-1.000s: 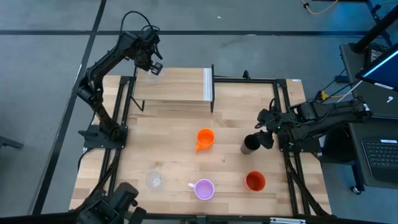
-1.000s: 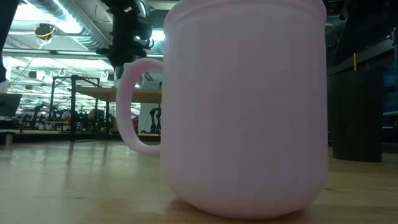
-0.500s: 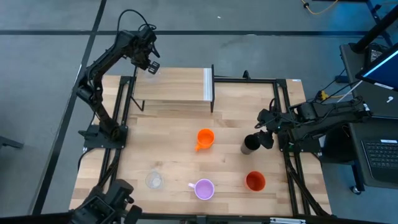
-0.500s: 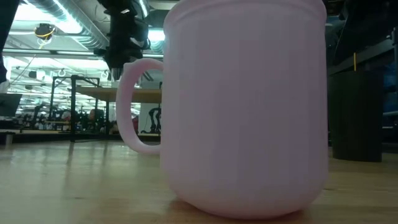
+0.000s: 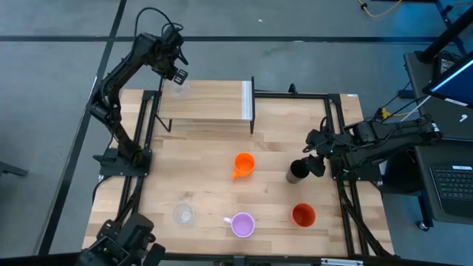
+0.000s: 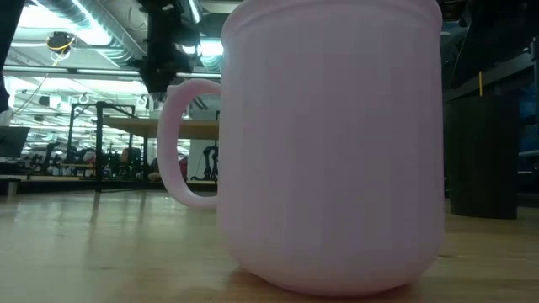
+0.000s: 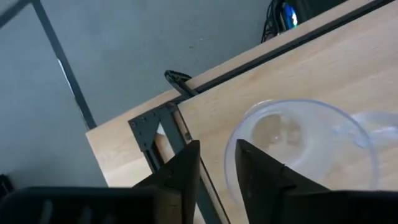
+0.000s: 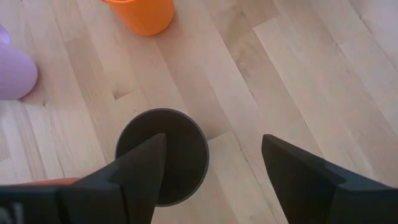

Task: Stack small to large cups/mugs on shelf
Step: Align the transparent mug with the transparent mug on the shelf

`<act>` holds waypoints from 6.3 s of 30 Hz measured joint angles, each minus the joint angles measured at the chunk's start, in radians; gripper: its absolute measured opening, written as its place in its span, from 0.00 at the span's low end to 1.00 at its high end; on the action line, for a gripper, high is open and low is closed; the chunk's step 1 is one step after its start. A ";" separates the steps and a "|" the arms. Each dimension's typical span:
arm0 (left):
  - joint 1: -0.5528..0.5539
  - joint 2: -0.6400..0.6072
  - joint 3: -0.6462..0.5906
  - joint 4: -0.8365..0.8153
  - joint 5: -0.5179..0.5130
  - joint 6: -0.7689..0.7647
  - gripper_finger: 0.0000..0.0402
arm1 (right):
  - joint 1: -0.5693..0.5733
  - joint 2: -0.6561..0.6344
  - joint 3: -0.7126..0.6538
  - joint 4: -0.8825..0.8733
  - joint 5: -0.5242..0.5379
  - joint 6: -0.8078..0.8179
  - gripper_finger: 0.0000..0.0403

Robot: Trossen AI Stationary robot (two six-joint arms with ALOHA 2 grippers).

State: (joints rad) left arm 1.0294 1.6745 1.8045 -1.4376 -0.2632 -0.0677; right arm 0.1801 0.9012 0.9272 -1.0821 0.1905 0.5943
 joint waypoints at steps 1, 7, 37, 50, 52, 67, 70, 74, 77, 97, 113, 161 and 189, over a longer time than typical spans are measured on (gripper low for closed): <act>0.000 0.000 0.024 -0.009 0.000 0.000 0.25 | 0.000 0.000 0.000 0.000 0.000 0.000 0.66; -0.012 -0.001 0.213 -0.138 0.065 -0.066 0.25 | 0.000 0.000 0.000 0.000 0.000 -0.001 0.66; -0.821 -0.423 0.180 -0.132 0.361 -0.395 0.40 | 0.000 0.000 0.000 0.000 -0.030 0.087 0.66; -1.276 -0.429 -0.283 -0.069 0.405 -0.734 0.41 | 0.000 0.000 0.000 0.000 -0.028 0.084 0.66; -1.328 -0.429 -0.359 0.005 0.394 -0.782 0.41 | 0.000 0.000 0.000 0.000 -0.028 0.084 0.66; -1.514 -0.429 -0.784 0.525 0.377 -0.839 0.41 | 0.000 0.000 0.000 0.001 -0.026 0.083 0.66; -1.526 -0.429 -0.816 0.552 0.414 -0.867 0.41 | 0.000 0.000 0.000 0.001 -0.026 0.083 0.66; -1.560 -0.429 -0.828 0.569 0.417 -0.983 0.41 | 0.000 0.000 0.000 0.002 -0.026 0.083 0.66; -1.589 -0.416 -0.828 0.571 0.400 -1.002 0.41 | 0.000 0.000 0.000 0.002 -0.026 0.083 0.66; -1.633 -0.230 -0.828 0.584 0.368 -1.205 0.41 | 0.000 0.000 0.000 0.025 -0.026 0.079 0.66; -1.635 -0.142 -0.828 0.584 0.392 -1.231 0.41 | 0.000 0.000 0.000 0.026 -0.026 0.079 0.66; -1.545 -0.144 -0.648 0.361 0.153 -0.330 0.41 | 0.000 0.000 0.000 0.035 0.026 0.082 0.66; -1.645 -0.144 -0.739 0.366 0.247 -1.321 0.41 | 0.000 0.000 0.000 0.047 0.026 0.078 0.66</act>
State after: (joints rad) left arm -0.6155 1.5307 1.0651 -1.0721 -0.0162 -1.3888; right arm 0.1801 0.9010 0.9272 -1.0351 0.2169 0.6727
